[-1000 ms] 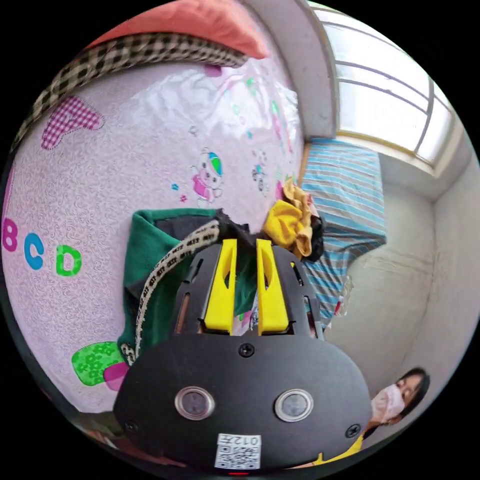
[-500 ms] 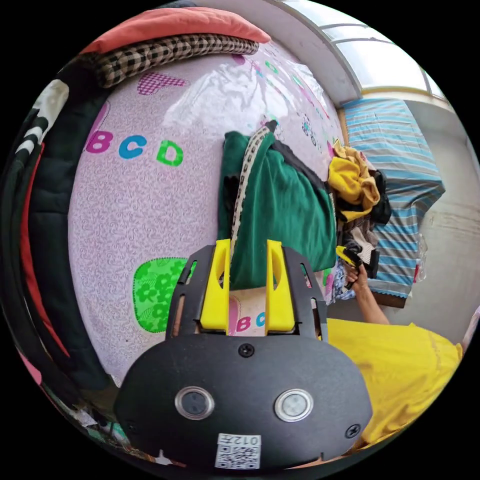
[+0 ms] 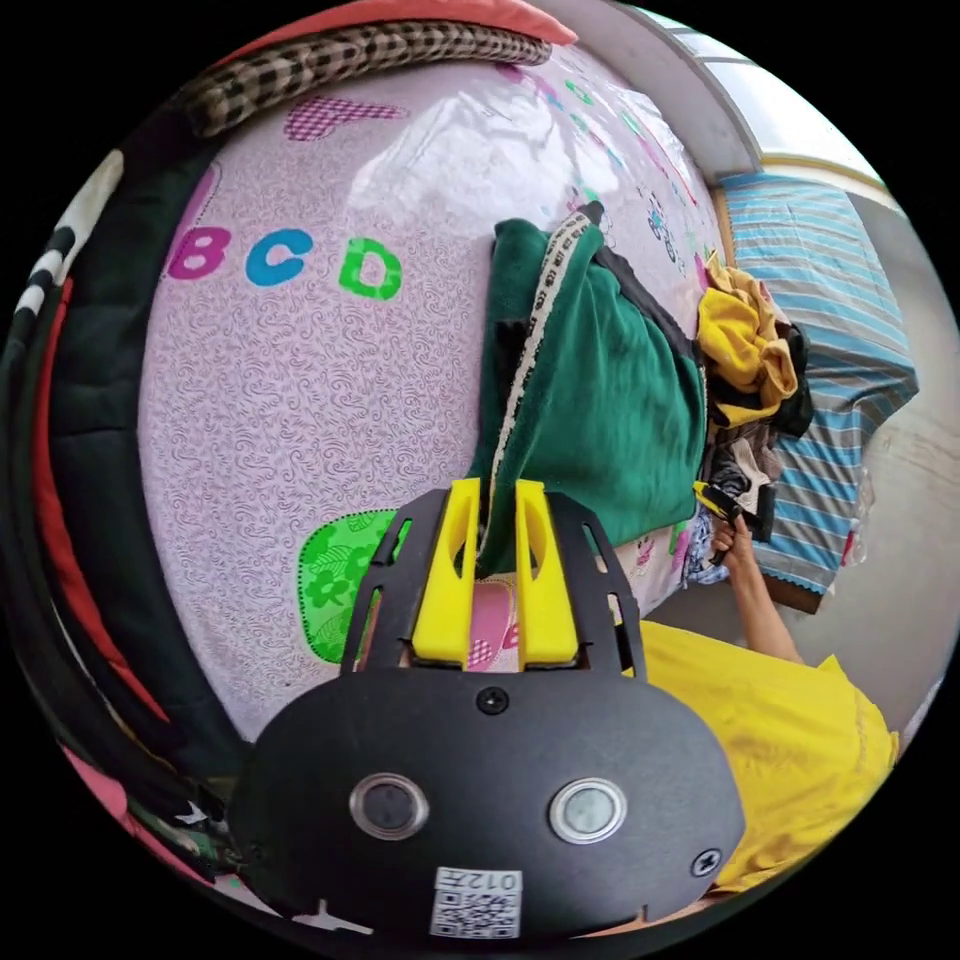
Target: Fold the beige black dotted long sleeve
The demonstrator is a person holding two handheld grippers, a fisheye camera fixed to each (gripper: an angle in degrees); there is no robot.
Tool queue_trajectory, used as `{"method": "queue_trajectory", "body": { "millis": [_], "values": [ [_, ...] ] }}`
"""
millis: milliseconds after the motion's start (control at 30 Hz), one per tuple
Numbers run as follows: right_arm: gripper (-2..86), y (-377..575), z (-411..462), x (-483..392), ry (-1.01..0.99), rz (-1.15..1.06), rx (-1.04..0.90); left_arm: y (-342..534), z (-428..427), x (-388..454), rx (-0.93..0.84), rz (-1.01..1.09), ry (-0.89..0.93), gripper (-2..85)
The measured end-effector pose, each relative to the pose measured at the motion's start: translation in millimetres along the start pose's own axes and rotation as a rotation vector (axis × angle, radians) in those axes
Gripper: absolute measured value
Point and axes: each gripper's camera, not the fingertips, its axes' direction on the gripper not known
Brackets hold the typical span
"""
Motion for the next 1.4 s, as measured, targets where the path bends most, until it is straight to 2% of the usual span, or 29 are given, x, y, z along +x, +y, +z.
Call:
{"method": "queue_trajectory", "body": {
  "millis": [67, 133, 167, 233, 300, 367, 567, 633, 800, 900, 967, 1067, 1167, 1233, 1300, 1400],
  "values": [
    [5.5, -1, -2, -18, 0.063, -0.02, 0.04, 3, -18, 13, 0.071, -0.009, -0.073, 1.7],
    [3.5, 0, -9, -47, 0.245, -0.055, 0.144, 3, -41, 34, 0.182, -0.03, -0.195, 1.1],
    [2.5, -3, -12, -71, 0.354, -0.098, 0.214, -2, -51, 54, 0.244, 0.001, -0.277, 0.9],
    [1.4, -15, -5, -112, 0.413, -0.216, 0.272, -22, -54, 90, 0.276, 0.103, -0.338, 0.6],
    [0.5, -44, 22, -167, 0.414, -0.383, 0.253, -64, -38, 139, 0.212, 0.251, -0.366, 0.3],
    [0.3, -70, 49, -201, 0.446, -0.445, 0.231, -95, -19, 168, 0.176, 0.31, -0.44, 0.1],
    [0.0, -146, 141, -244, 0.604, -0.514, 0.061, -174, 39, 193, -0.025, 0.328, -0.619, -0.1],
    [0.0, -163, 159, -237, 0.664, -0.482, 0.007, -186, 41, 185, -0.06, 0.306, -0.557, -0.1],
    [0.0, -197, 170, -223, 0.511, -0.318, -0.058, -208, 34, 155, -0.085, 0.234, -0.286, -0.1],
    [-0.1, -202, 178, -223, 0.488, -0.281, -0.075, -215, 31, 133, -0.091, 0.15, -0.102, -0.1],
    [-0.1, -200, 183, -226, 0.498, -0.292, -0.067, -214, 30, 131, -0.081, 0.139, -0.065, -0.1],
    [-0.1, -191, 191, -231, 0.511, -0.314, -0.033, -203, 21, 144, -0.028, 0.133, -0.102, -0.1],
    [-0.1, -182, 178, -226, 0.409, -0.271, -0.031, -172, -4, 167, 0.093, 0.141, -0.205, -0.1],
    [-0.1, -162, 157, -229, 0.332, -0.274, 0.049, -143, -17, 182, 0.143, 0.183, -0.229, -0.1],
    [-0.1, -116, 140, -250, 0.336, -0.359, 0.134, -100, -20, 198, 0.152, 0.226, -0.251, -0.2],
    [-0.1, -56, 158, -282, 0.28, -0.535, 0.087, -57, -2, 220, 0.142, 0.314, -0.275, -0.2]
  ]
}}
